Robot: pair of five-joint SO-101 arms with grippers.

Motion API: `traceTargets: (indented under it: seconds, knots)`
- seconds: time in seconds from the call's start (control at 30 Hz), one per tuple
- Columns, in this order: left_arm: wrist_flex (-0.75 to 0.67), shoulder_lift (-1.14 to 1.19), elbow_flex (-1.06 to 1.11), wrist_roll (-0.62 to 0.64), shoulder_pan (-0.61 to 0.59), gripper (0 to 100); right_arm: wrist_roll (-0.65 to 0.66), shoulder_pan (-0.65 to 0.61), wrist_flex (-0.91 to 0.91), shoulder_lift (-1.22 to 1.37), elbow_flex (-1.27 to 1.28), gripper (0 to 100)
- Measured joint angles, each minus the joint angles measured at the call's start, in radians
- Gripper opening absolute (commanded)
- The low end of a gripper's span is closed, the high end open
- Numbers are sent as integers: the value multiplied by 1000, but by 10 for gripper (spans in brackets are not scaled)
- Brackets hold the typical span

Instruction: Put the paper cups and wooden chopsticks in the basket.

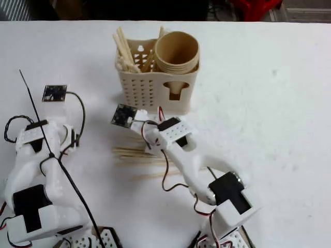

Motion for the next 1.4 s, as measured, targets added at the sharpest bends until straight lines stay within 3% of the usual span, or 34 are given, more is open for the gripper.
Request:
traceTargets:
  seconds: [0.37, 0.5, 0.63, 1.0, 1.07, 1.2, 1.4]
  knots:
    - [0, 0, 0, 0, 0, 151, -94, 3, 12, -411, 196, 19]
    - [0, 0, 0, 0, 0, 151, -95, -5, 12, -482, 215, 96]
    - [0, 0, 0, 0, 0, 151, -64, -14, 8, -411, 210, 197]
    - [0, 0, 0, -2, 0, 151, -52, 17, -18, -18, 18, 200]
    - [0, 0, 0, -2, 0, 151, -52, 34, -18, 25, -12, 171]
    - [0, 0, 0, -2, 0, 151, -52, 43, 15, 75, -74, 5]
    - [0, 0, 0, -2, 0, 151, -52, 64, 37, 89, -115, 18]
